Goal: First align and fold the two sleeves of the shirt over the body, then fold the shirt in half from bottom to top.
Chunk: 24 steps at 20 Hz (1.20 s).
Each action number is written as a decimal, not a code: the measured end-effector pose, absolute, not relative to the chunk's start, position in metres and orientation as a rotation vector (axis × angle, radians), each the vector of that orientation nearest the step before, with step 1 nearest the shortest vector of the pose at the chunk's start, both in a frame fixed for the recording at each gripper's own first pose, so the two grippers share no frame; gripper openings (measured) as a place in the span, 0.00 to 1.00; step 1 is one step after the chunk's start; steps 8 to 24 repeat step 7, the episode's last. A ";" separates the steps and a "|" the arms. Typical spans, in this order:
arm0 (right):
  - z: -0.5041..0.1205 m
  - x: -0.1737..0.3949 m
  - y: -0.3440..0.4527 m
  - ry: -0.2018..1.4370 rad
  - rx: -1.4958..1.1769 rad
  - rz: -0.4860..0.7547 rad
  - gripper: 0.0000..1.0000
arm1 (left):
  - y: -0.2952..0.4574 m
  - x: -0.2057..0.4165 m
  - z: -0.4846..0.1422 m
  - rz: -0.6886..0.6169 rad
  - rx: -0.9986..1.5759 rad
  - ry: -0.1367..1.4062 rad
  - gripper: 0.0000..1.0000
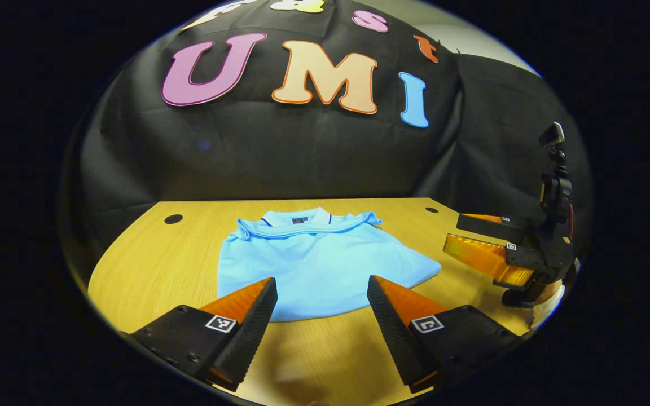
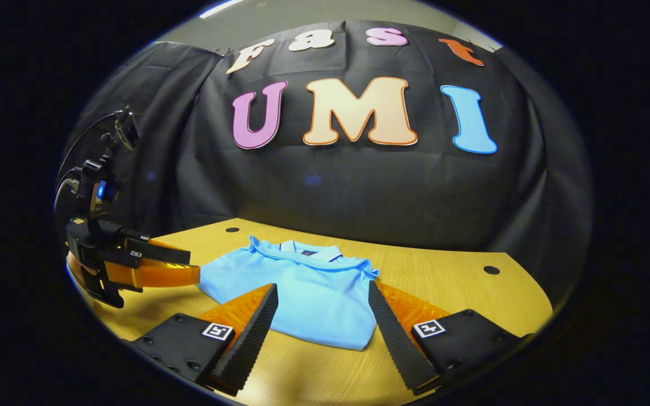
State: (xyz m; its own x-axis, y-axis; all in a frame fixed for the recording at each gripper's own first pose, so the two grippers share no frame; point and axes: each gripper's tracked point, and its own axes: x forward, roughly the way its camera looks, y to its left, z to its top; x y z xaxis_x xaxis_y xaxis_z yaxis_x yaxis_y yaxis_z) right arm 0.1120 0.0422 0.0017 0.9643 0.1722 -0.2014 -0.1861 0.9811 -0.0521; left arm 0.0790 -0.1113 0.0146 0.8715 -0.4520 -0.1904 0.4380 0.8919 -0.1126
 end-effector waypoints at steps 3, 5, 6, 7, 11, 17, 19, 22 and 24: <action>-0.005 0.101 0.042 0.201 -0.065 0.190 1.00 | -0.117 0.069 0.011 -0.477 -0.053 0.196 0.96; -0.008 0.100 0.045 0.208 -0.070 0.196 1.00 | -0.124 0.064 0.009 -0.493 -0.038 0.190 0.96; -0.012 0.100 0.045 0.215 -0.071 0.198 1.00 | -0.125 0.065 0.008 -0.493 -0.030 0.182 0.96; -0.014 0.098 0.046 0.222 -0.068 0.199 1.00 | -0.129 0.066 0.006 -0.496 -0.026 0.179 0.96; -0.014 0.098 0.046 0.222 -0.068 0.199 1.00 | -0.129 0.066 0.006 -0.496 -0.026 0.179 0.96; -0.014 0.098 0.046 0.222 -0.068 0.199 1.00 | -0.129 0.066 0.006 -0.496 -0.026 0.179 0.96; -0.014 0.098 0.046 0.222 -0.068 0.199 1.00 | -0.129 0.066 0.006 -0.496 -0.026 0.179 0.96; -0.014 0.098 0.046 0.222 -0.068 0.199 1.00 | -0.129 0.066 0.006 -0.496 -0.026 0.179 0.96; -0.014 0.098 0.046 0.222 -0.068 0.199 1.00 | -0.129 0.066 0.006 -0.496 -0.026 0.179 0.96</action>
